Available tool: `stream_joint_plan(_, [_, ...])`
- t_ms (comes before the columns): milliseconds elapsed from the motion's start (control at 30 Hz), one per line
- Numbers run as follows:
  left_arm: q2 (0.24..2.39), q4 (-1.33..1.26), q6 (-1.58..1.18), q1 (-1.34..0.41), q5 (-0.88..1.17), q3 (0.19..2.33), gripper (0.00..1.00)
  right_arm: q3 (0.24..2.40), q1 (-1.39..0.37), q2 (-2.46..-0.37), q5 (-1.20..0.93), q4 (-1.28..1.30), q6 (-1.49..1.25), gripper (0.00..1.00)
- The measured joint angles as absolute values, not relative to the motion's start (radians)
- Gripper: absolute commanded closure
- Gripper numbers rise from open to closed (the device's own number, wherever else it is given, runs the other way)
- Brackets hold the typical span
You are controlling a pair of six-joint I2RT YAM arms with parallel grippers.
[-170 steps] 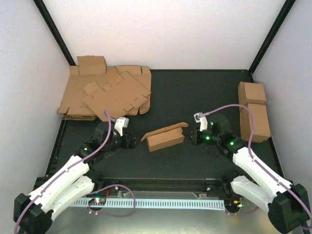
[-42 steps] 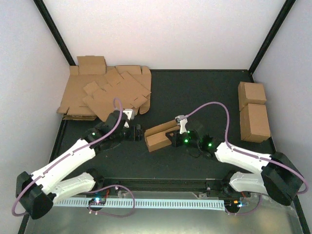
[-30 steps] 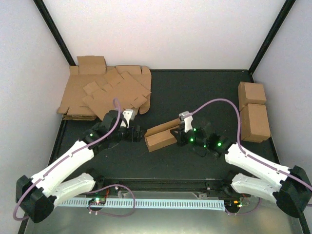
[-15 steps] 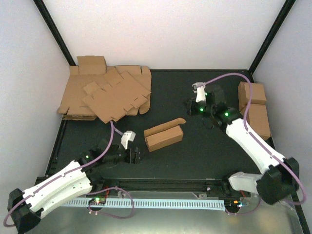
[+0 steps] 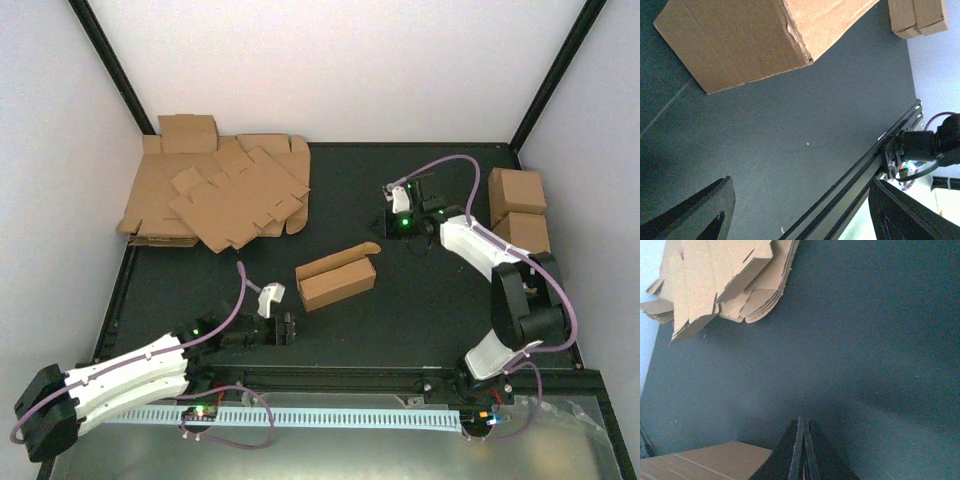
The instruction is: Fold the paper box
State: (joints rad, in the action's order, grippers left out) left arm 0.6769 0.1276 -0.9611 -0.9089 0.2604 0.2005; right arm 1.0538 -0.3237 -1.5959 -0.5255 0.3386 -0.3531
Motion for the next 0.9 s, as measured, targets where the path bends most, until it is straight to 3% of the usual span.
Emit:
stream_joint_plan(567, [0.829, -0.123, -1.055, -0.912, 0.254, 0.141, 0.25, 1.037, -0.324, -1.716, -0.756, 0.250, -0.342, 0.95])
stream_joint_plan(900, [0.847, -0.137, -1.067, -0.911, 0.186, 0.141, 0.25, 0.842, -0.324, -1.665, -0.850, 0.147, -0.399, 0.96])
